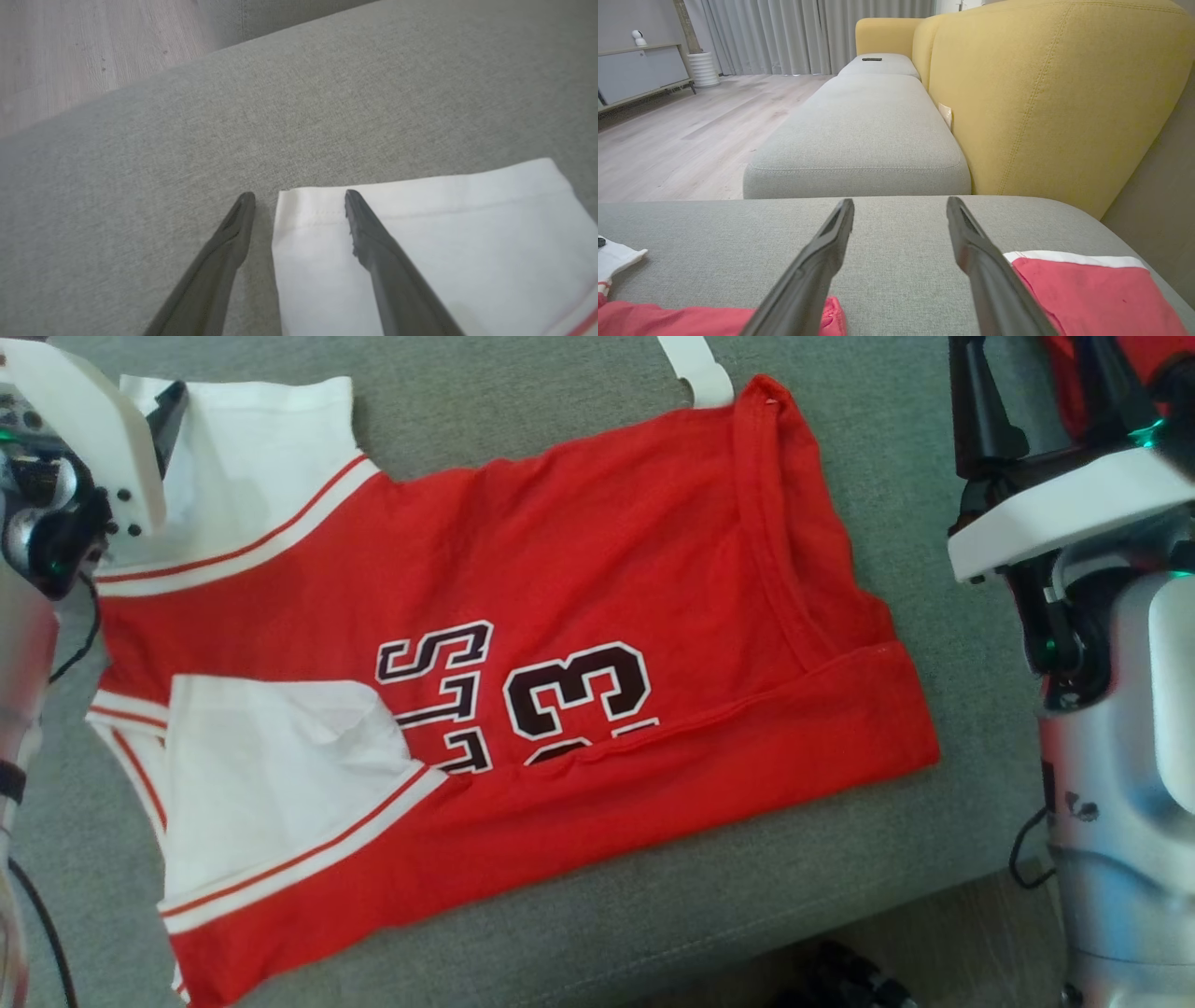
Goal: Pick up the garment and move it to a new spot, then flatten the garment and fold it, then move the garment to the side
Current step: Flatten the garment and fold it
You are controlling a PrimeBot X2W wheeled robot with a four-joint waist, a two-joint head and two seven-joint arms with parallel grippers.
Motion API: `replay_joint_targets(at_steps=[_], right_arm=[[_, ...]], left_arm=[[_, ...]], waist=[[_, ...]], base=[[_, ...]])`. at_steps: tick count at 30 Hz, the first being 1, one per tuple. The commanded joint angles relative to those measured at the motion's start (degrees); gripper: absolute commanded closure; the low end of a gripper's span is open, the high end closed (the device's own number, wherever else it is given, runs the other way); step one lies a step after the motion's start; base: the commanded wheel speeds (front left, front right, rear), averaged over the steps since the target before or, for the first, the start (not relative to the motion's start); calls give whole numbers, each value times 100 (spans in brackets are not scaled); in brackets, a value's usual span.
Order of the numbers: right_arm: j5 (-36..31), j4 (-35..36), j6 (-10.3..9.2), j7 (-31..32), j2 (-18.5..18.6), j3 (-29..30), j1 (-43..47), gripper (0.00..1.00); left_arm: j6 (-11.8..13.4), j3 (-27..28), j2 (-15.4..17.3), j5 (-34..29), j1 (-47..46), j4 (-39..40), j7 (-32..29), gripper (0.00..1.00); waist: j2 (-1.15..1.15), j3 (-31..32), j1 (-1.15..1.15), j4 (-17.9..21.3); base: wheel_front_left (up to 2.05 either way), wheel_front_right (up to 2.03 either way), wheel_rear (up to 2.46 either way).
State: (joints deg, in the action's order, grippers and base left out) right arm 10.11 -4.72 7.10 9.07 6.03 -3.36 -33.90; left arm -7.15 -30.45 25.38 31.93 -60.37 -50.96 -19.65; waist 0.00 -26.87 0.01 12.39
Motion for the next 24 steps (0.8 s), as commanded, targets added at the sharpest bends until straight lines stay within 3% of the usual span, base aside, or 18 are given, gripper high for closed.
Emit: replay_joint_targets(at_steps=[1,8,9,10,24], right_arm=[[39,162,39,-49,26,-88,-186,0],[57,97,39,-35,105,-18,-270,0],[54,87,39,-33,117,-6,-282,0],[52,77,39,-32,129,5,-289,0],[309,-498,39,486,694,-187,-286,0]], left_arm=[[-31,82,300,51,-293,75,-46,0],[-33,-307,296,418,-352,-67,-321,0],[-33,-345,291,479,-358,-79,-353,12],[-33,-380,284,529,-366,-81,-355,100],[-34,-638,-108,750,-351,219,1141,100]], waist=[[0,-24,-1,43],[0,-58,-1,80],[0,-56,-1,73],[0,-48,-1,61],[0,473,-1,-702]], base=[[0,0,0],[0,0,0],[0,0,0],[0,0,0],[0,0,0]])
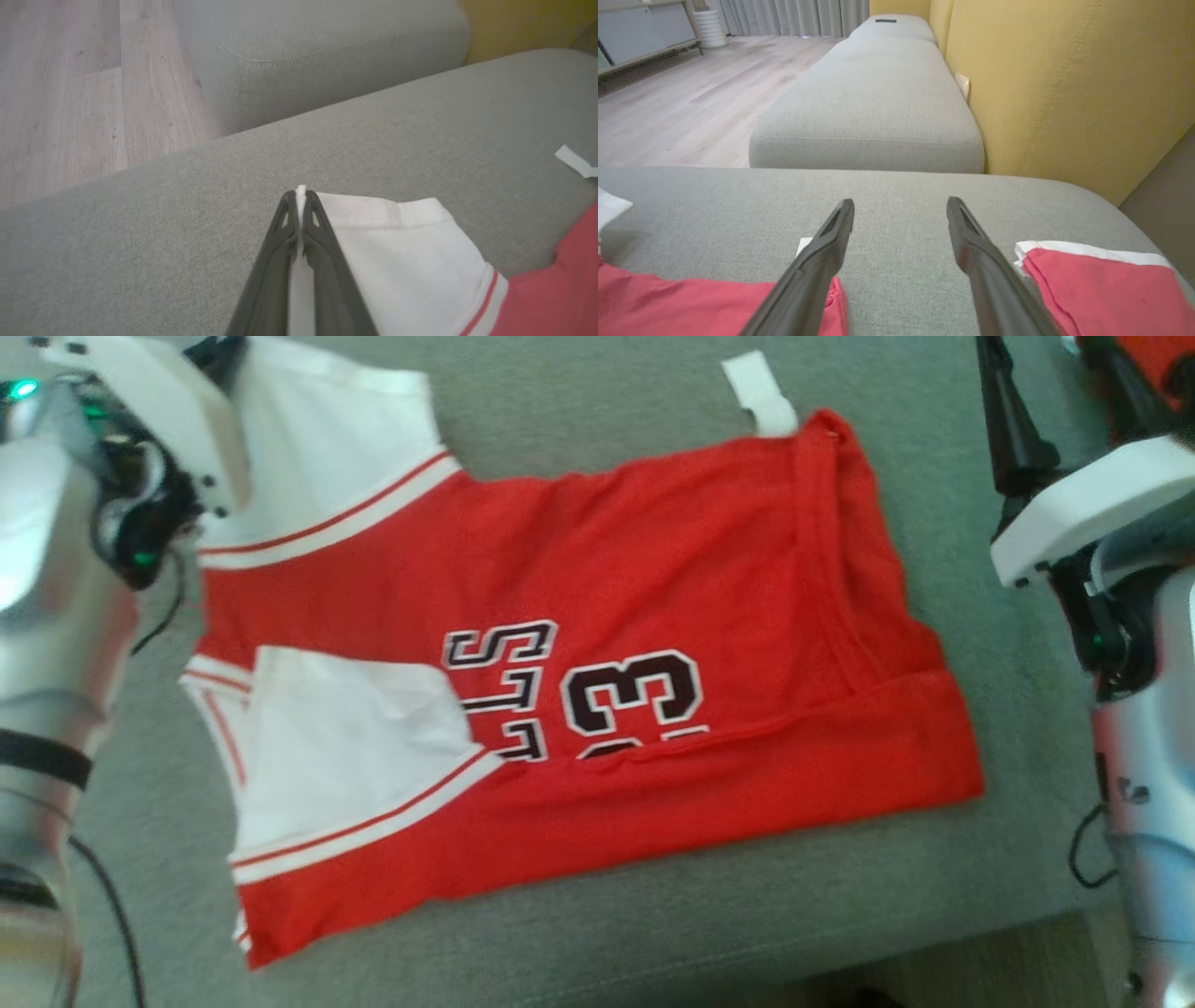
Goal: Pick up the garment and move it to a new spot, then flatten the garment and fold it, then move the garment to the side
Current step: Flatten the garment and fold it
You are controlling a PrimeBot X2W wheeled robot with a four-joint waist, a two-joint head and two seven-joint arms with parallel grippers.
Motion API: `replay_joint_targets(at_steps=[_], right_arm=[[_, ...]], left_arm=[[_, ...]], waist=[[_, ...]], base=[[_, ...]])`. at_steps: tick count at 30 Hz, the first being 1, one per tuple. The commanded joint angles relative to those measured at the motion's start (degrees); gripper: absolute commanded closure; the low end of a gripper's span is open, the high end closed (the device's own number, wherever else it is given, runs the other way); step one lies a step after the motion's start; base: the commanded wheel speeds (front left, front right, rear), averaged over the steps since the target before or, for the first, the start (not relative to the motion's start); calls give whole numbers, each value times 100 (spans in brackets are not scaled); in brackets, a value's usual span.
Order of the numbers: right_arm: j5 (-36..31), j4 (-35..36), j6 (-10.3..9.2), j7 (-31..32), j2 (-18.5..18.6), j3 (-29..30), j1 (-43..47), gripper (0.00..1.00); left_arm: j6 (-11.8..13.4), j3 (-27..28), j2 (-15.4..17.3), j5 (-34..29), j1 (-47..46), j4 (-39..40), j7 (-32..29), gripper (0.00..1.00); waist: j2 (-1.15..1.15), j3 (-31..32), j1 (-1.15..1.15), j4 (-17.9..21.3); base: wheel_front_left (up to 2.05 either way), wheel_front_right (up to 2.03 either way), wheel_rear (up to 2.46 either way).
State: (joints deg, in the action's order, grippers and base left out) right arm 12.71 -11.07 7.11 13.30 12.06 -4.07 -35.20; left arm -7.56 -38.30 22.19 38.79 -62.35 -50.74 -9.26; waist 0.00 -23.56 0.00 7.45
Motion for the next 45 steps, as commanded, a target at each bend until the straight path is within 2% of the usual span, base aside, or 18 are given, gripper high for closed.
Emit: replay_joint_targets(at_steps=[1,6,14,27,37,38,39,45], right_arm=[[86,46,37,133,157,-162,-165,0],[363,-449,37,422,400,-467,-284,0],[720,-1216,37,608,571,-1067,-523,0],[809,-2638,37,711,770,-1623,-1118,0],[1177,-3040,37,774,1067,-1988,-1357,0],[1209,-3066,37,767,1077,-2013,-1377,64],[1237,-3089,37,761,1085,-2038,-1399,100],[1388,-3168,37,531,1104,-2079,-1579,100]], left_arm=[[8,99,179,79,-131,280,179,100],[8,-146,93,165,-5,711,369,100],[8,-412,125,234,164,1202,367,100],[8,-553,137,302,84,1369,325,100],[8,-602,101,342,8,1204,409,100],[12,-599,102,345,3,1172,420,100],[18,-596,106,346,-4,1139,432,100],[77,-537,125,350,-95,919,587,100]], waist=[[0,171,0,-292],[0,210,0,-639],[0,120,0,-875],[0,-92,0,-929],[0,-121,0,-887],[0,-122,0,-881],[0,-124,0,-876],[0,-127,0,-864]], base=[[0,0,0],[0,0,0],[0,0,0],[0,0,0],[0,0,0],[0,0,0],[0,0,0],[0,0,0]])
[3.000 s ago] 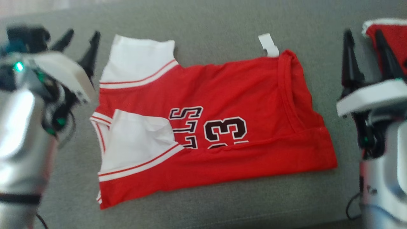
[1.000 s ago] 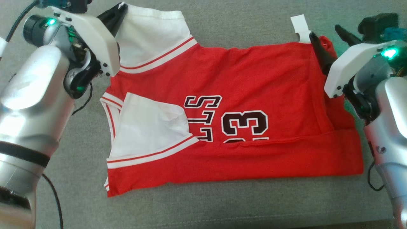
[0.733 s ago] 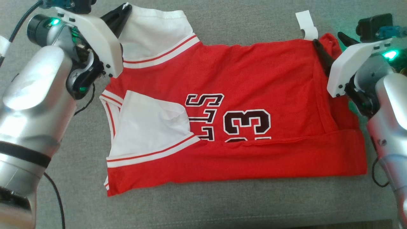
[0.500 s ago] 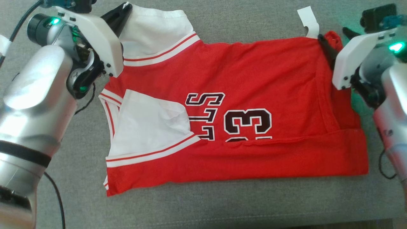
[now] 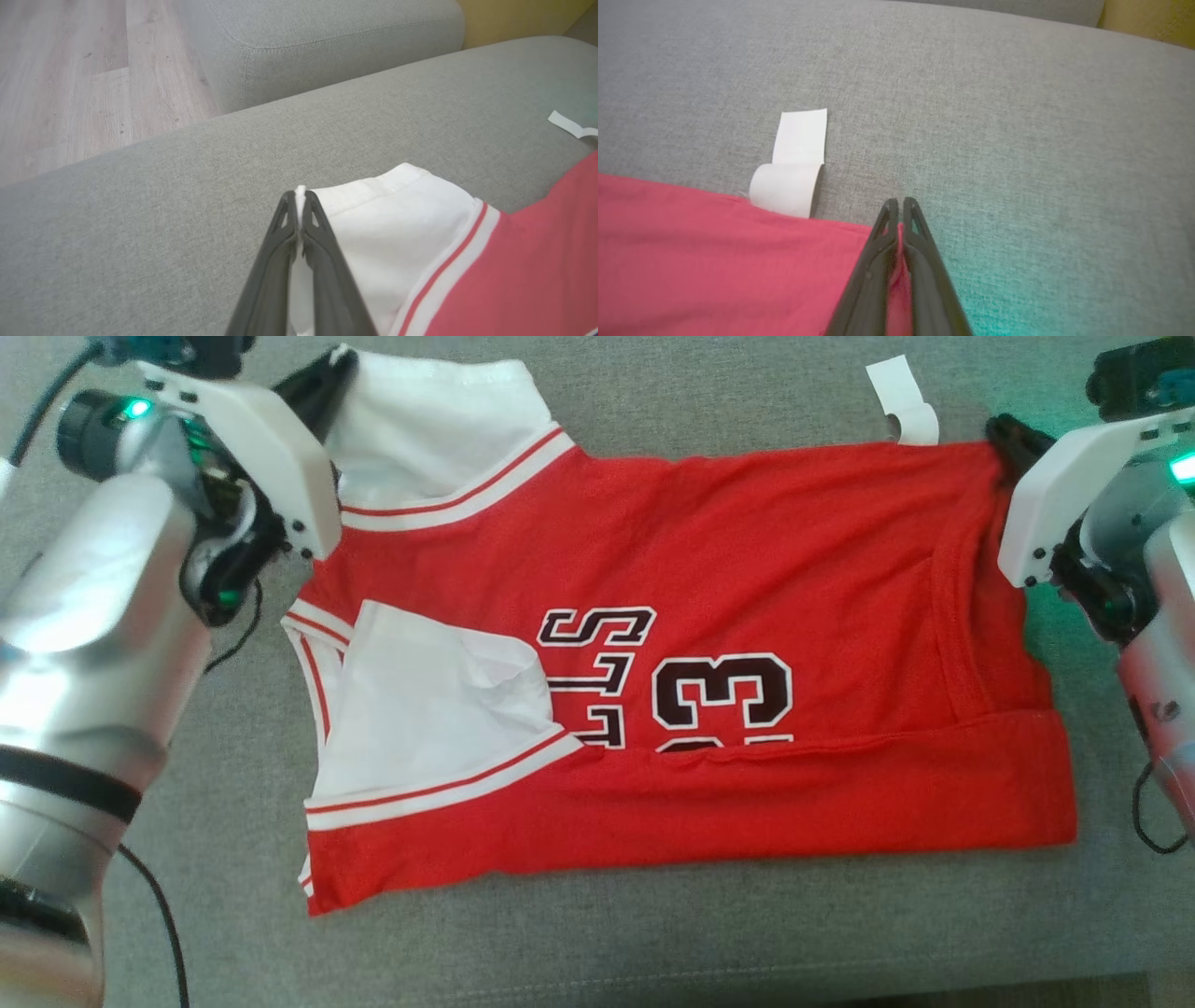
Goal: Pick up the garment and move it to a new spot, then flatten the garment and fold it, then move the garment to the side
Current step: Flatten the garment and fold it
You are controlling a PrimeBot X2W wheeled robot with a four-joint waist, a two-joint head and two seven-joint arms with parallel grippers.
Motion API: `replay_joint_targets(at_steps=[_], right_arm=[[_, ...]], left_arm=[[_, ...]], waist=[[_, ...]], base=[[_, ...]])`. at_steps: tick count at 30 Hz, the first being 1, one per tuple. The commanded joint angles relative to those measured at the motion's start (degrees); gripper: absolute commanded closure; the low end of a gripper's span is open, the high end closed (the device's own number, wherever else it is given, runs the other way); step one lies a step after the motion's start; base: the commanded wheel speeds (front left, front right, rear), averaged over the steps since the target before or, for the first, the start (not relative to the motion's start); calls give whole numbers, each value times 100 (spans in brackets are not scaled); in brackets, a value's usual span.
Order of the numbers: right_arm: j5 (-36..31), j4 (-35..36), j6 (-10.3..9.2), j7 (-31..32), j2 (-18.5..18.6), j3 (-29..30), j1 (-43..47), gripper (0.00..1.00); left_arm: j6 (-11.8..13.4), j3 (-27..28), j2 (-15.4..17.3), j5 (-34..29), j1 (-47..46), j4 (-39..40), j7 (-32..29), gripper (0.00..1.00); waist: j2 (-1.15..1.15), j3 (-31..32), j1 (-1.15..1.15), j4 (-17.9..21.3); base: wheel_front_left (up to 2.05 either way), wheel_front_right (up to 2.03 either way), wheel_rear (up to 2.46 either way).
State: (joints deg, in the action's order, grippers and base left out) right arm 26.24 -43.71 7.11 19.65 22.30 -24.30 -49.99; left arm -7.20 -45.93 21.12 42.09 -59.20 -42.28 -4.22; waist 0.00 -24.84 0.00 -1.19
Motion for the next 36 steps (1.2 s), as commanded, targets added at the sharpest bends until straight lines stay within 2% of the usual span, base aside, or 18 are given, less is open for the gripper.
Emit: replay_joint_targets(at_steps=[1,13,23,30,36], right_arm=[[51,94,37,-183,78,-50,-140,100],[181,43,37,-1253,1,-2,-706,100],[39,-329,37,-2452,-214,380,-1305,100],[258,-477,37,-2569,-141,124,-999,100],[746,-233,37,-2432,129,-231,-536,100]], left_arm=[[56,249,231,21,-439,41,137,100],[204,464,165,-37,-888,-328,876,100],[300,589,-13,-147,-1357,-674,1615,100],[108,361,-92,-182,-1099,-733,1739,100],[28,235,80,-79,-677,-478,1760,100]], waist=[[0,3,0,0],[0,-45,0,42],[0,-61,0,38],[0,195,0,-28],[0,540,0,-78]], base=[[0,0,0],[0,0,0],[0,0,0],[0,0,0],[0,0,0]])
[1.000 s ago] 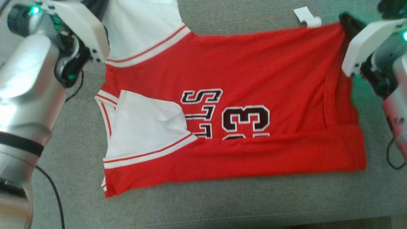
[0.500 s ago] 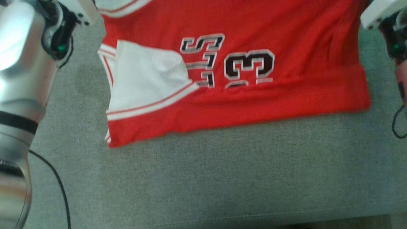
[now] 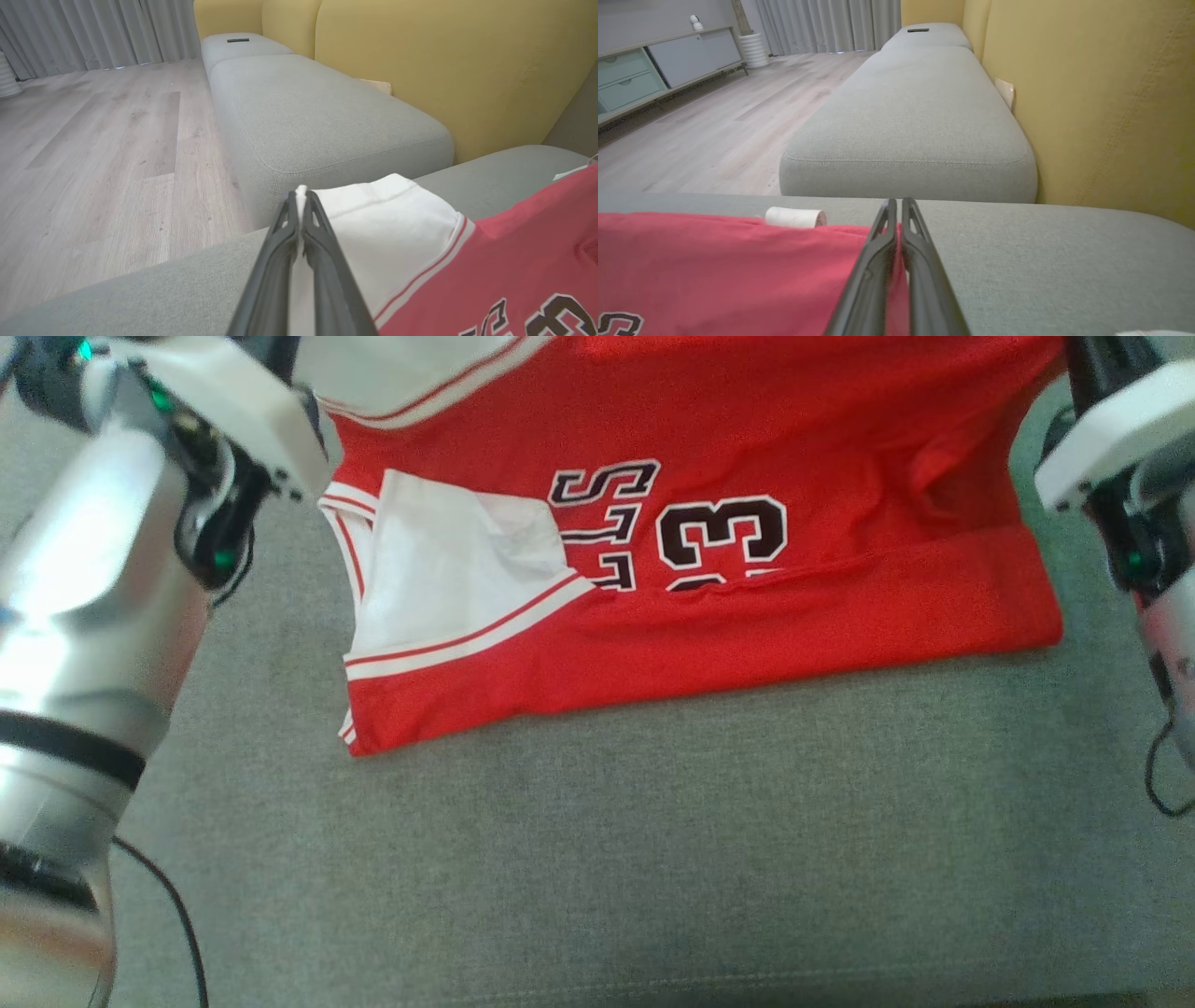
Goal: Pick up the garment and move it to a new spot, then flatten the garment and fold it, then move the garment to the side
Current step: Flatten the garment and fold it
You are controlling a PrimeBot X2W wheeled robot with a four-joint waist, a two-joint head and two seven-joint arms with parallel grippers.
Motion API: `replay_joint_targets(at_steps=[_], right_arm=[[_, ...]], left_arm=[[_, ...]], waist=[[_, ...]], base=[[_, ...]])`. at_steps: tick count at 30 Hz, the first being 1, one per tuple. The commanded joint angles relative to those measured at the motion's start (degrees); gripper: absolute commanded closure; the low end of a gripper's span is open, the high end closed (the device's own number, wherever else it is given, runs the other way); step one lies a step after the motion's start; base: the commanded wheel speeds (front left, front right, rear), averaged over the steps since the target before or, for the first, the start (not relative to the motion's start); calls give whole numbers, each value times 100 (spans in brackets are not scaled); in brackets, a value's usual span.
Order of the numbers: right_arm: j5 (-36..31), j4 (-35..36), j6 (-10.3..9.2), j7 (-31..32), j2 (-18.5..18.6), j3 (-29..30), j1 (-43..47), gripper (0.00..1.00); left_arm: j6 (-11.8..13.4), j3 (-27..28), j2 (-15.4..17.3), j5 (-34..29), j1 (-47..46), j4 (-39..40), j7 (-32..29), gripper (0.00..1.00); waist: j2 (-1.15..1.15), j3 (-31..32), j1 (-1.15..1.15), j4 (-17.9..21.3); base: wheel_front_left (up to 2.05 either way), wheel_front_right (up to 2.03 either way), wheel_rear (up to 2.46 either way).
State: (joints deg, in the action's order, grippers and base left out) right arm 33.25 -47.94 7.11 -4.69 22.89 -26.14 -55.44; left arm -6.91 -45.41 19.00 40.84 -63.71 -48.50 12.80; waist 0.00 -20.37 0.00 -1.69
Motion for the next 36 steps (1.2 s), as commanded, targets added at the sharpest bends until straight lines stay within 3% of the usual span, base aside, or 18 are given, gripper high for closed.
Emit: replay_joint_targets(at_steps=[1,13,20,30,36], right_arm=[[150,279,37,63,119,-146,105,100],[1252,1171,37,1052,1190,-1149,1199,100],[1558,1406,37,1529,1569,-1463,1635,100],[1753,1618,37,1983,1838,-1761,1913,100],[1776,1732,37,2146,1949,-1890,1921,100]], left_arm=[[-9,172,330,82,-141,217,48,100],[-54,-374,1086,623,1262,1922,-774,100],[-27,-572,1550,992,1961,2892,-1414,100],[107,-812,2032,1344,2517,3841,-2202,100],[174,-866,2097,1442,2592,4033,-2403,100]], waist=[[0,153,0,-38],[0,786,0,-209],[0,969,0,-258],[0,996,0,-220],[0,939,0,-167]], base=[[0,0,0],[0,0,0],[0,0,0],[0,0,0],[0,0,0]])
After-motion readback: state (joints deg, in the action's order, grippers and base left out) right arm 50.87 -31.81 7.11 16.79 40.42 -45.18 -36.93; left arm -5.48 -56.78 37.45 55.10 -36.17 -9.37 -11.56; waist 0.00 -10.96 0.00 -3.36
